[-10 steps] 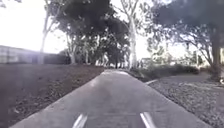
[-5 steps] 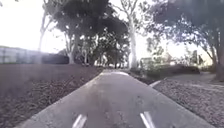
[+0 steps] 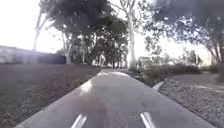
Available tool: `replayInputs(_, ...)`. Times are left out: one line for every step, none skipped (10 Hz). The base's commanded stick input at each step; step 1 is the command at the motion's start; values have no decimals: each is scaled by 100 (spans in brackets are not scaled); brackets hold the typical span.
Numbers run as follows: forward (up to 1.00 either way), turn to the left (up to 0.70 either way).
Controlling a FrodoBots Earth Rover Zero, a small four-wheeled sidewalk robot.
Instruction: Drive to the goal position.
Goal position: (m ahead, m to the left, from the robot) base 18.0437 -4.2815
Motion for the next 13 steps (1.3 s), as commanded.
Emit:
replayInputs(98,0)
replayInputs(98,0)
replayInputs(98,0)
replayInputs(98,0)
replayInputs(98,0)
replayInputs(98,0)
replayInputs(98,0)
replayInputs(98,0)
replayInputs(98,0)
replayInputs(98,0)
replayInputs(98,27)
replayInputs(98,18)
replayInputs(98,0)
